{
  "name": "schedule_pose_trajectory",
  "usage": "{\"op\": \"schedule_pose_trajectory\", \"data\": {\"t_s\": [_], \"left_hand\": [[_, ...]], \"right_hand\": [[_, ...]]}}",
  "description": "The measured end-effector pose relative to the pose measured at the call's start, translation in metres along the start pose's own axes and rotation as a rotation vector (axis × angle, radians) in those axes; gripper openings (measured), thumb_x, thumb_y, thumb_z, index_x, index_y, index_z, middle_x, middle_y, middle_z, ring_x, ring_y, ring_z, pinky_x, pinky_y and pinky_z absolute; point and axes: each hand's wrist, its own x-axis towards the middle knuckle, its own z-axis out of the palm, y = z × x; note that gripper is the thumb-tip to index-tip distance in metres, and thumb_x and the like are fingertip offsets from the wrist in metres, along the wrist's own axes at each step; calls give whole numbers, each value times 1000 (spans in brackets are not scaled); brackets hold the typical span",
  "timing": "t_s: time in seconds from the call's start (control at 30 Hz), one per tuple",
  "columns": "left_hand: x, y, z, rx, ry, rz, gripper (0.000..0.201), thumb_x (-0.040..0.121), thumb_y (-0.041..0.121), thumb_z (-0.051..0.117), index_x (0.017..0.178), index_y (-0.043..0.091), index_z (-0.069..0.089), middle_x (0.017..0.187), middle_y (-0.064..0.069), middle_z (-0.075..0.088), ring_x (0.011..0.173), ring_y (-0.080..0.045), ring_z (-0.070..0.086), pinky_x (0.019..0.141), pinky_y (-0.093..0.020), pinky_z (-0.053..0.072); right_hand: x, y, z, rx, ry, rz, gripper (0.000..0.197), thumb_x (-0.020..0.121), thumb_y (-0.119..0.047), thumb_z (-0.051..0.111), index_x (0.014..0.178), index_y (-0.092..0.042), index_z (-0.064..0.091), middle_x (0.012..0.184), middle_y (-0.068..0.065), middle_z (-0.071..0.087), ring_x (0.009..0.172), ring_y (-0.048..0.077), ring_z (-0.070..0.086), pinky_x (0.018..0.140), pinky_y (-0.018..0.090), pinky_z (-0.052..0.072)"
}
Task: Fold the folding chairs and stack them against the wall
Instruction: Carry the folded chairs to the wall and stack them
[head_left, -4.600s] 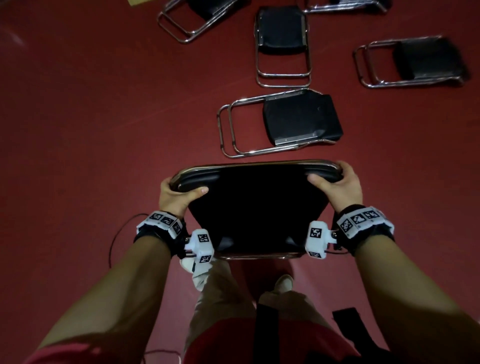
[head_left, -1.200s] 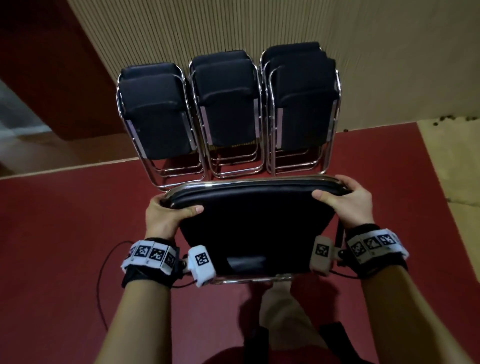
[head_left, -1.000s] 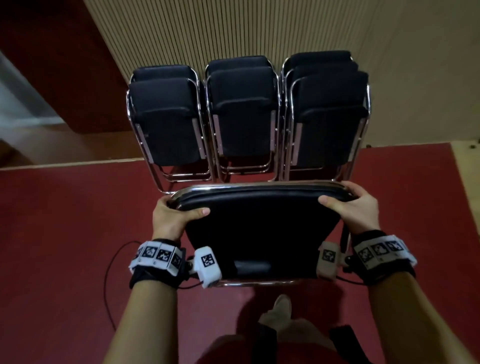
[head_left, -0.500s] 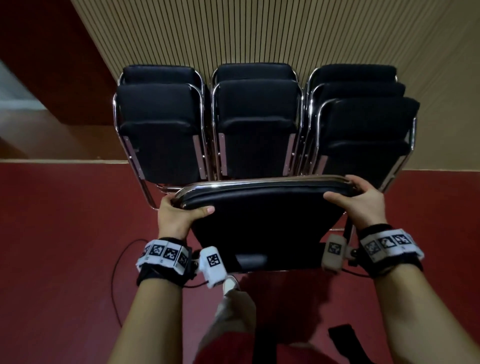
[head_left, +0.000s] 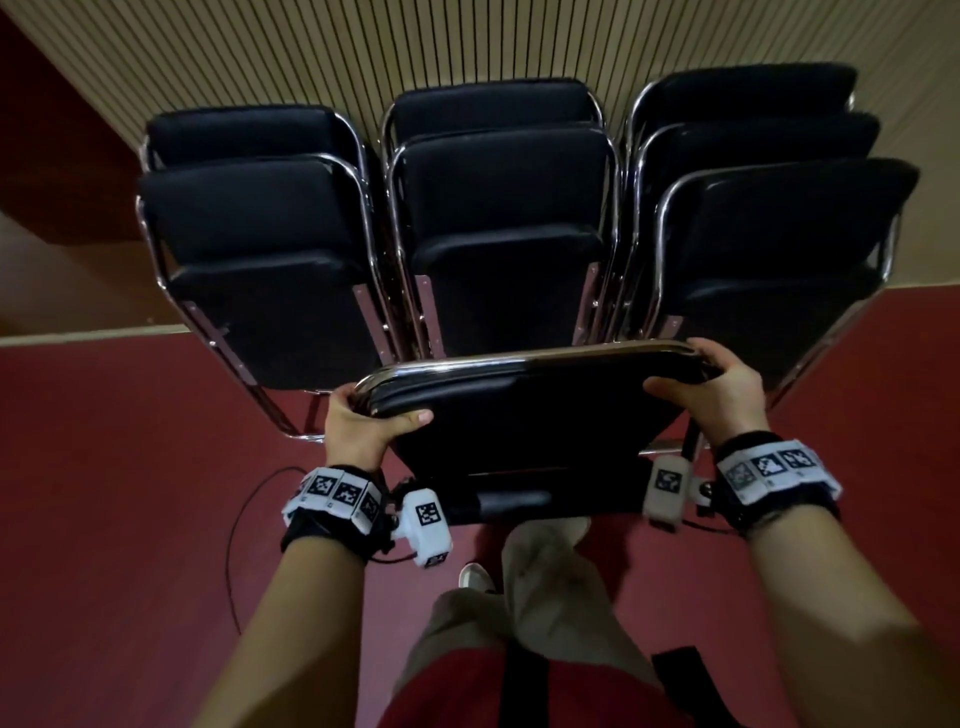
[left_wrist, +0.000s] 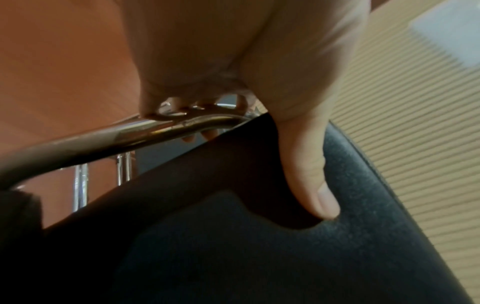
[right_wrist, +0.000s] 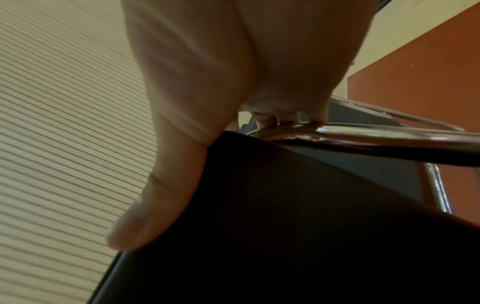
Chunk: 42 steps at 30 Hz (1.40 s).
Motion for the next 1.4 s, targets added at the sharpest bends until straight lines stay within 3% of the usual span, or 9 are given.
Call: {"op": "schedule_pose_trajectory", "data": {"t_s": [0.17,0.37,0.5,0.63,0.83,1.07,1.17,1.27,1.4], "left_hand": [[39,2,28,78,8,-37,82,53,7,96,121,11,52,105,8,64,91,-1,61,75,-13,47],[79,2,56,102,28,-95,86,50,5,97,124,5,52,112,-1,68,99,-11,66,85,-24,54],[109,11,75,118,22,-106,85,53,6,97,126,5,53,113,-1,68,96,-7,66,80,-17,53],[142,24,88,161,4,-117,87,47,16,100,123,6,60,111,-3,73,99,-15,71,89,-32,59],[177,46,109,152,4,-111,77,54,12,97,121,6,59,107,2,70,92,-6,67,62,-6,49],[226,63,125,157,-49,-146,82,56,19,97,127,6,59,114,-4,70,89,-4,67,60,-6,51],[241,67,127,146,-72,-156,93,46,30,99,126,6,58,113,-3,71,94,-10,70,64,-9,53],[255,71,130,157,-64,-172,78,59,21,96,121,10,51,106,4,66,88,-5,64,62,-6,50],[280,73,134,176,-73,-212,109,36,48,102,126,9,56,112,-3,71,99,-18,71,90,-36,58]], "right_hand": [[52,11,13,-40,-23,42,71,60,-19,94,124,-14,64,105,-1,67,96,13,64,70,12,46],[103,15,26,-108,-53,102,77,59,-29,94,129,-22,62,110,-3,67,104,15,63,92,28,51],[136,8,36,-113,-49,122,76,60,-28,94,129,-20,62,109,-2,66,103,15,62,90,25,49],[173,-4,45,-121,-64,134,81,60,-31,93,134,-19,60,120,2,66,104,12,61,84,20,47],[219,-29,53,-109,-102,121,81,63,-30,92,135,-18,58,111,-4,62,101,10,59,81,17,45],[257,-54,71,-197,-95,69,82,65,-44,89,135,-16,58,126,4,65,114,19,61,99,32,50],[264,-65,80,-216,-109,90,85,70,-46,85,141,-17,52,133,4,60,121,20,58,100,31,47],[267,-75,88,-205,-106,113,80,76,-42,82,143,-16,47,138,6,56,121,19,55,96,27,43],[273,-90,99,-160,-111,155,68,85,-34,76,143,-15,46,137,3,53,106,7,47,85,21,37]]}}
